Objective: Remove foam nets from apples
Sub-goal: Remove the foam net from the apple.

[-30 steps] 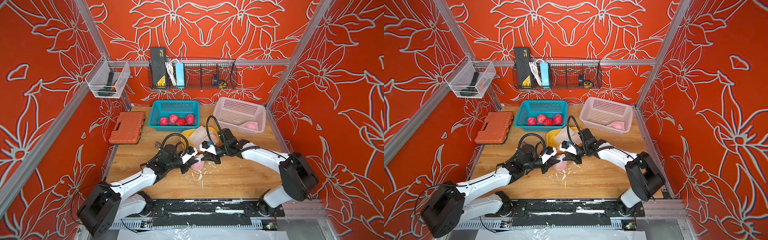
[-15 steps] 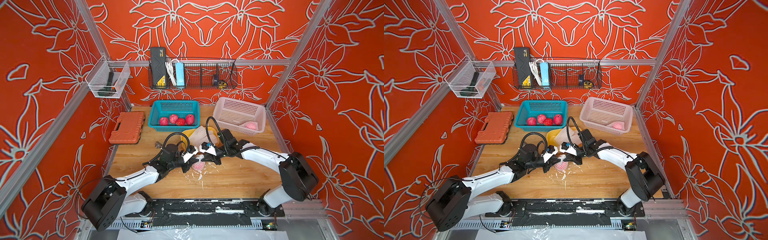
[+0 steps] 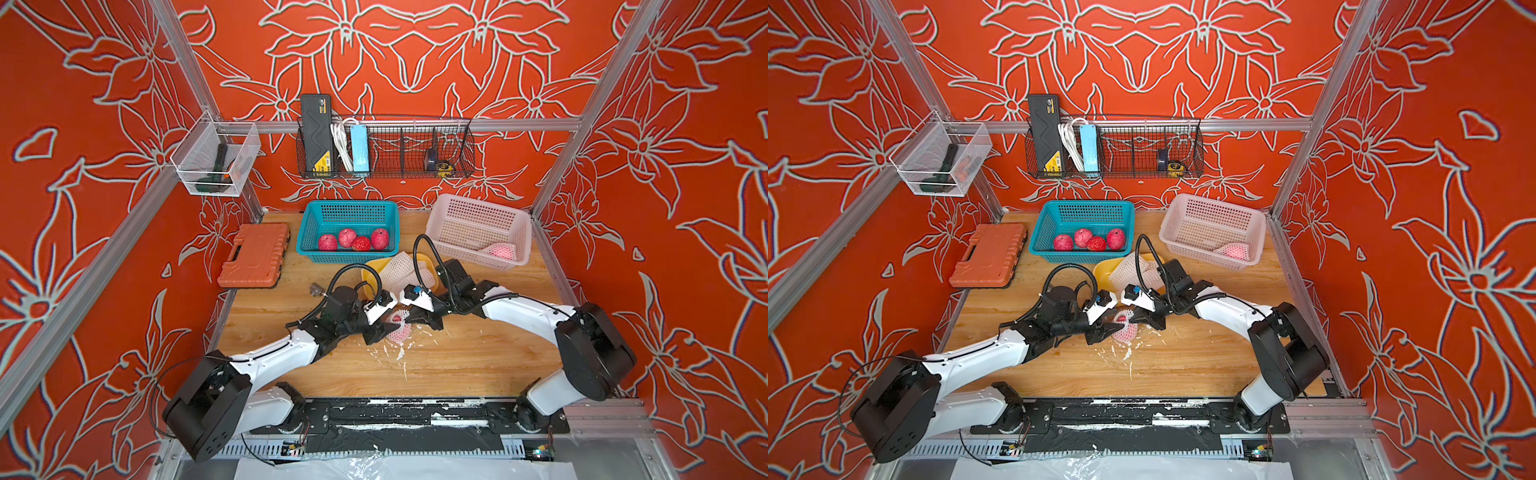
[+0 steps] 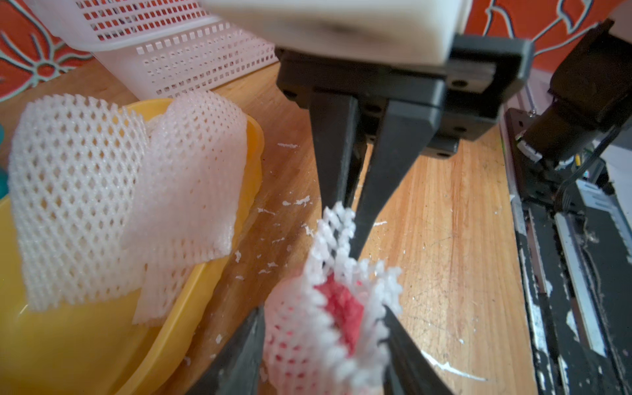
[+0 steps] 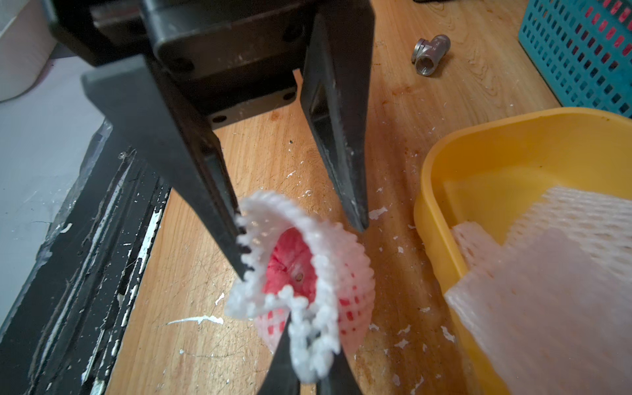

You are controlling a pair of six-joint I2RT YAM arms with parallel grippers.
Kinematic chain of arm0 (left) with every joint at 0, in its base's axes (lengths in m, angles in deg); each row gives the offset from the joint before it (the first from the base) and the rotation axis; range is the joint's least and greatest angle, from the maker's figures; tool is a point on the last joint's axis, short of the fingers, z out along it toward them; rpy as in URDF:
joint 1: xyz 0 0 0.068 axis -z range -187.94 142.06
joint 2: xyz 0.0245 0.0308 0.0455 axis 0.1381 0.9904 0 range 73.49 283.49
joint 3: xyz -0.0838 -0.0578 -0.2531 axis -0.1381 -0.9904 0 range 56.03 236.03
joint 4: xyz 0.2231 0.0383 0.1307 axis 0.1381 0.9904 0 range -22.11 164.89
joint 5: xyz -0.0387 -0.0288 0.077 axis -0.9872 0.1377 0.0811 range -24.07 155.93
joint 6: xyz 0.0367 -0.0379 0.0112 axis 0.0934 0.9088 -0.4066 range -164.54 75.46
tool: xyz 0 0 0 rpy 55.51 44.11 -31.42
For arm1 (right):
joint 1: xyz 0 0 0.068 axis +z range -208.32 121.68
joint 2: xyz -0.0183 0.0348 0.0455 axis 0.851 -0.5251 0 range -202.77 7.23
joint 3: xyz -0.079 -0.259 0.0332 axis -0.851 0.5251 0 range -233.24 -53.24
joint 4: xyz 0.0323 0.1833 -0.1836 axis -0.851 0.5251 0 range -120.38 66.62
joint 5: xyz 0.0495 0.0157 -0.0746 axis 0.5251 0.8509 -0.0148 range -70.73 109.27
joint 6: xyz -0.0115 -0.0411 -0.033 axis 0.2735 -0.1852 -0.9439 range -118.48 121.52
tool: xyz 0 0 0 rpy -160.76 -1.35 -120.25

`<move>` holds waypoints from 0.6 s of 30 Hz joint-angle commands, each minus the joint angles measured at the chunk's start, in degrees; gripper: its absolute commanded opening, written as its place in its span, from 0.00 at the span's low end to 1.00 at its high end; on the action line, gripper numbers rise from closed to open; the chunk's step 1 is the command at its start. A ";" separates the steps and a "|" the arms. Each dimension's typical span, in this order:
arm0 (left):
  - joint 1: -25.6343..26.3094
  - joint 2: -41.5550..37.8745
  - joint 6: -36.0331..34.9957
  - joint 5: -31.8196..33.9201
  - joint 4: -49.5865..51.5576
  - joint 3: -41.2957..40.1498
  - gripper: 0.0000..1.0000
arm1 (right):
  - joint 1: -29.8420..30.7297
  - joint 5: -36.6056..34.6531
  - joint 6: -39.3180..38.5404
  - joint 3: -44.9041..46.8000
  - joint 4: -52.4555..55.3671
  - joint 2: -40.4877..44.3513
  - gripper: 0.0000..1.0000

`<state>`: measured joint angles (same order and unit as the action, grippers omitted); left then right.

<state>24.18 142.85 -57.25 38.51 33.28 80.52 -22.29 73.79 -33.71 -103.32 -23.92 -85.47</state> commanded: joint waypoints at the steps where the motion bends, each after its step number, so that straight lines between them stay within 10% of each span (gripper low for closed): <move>1: -1.06 -3.14 -4.06 -1.11 16.78 5.07 0.71 | 0.31 0.82 -0.44 -1.90 1.83 0.91 0.06; 18: -1.18 -11.49 -10.53 -2.75 36.24 3.43 0.72 | 0.27 0.71 0.24 -4.54 7.23 1.99 0.06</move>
<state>23.24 132.03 -66.89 37.28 67.92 85.22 -22.29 73.20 -33.46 -106.42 -18.28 -84.23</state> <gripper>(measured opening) 0.716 0.058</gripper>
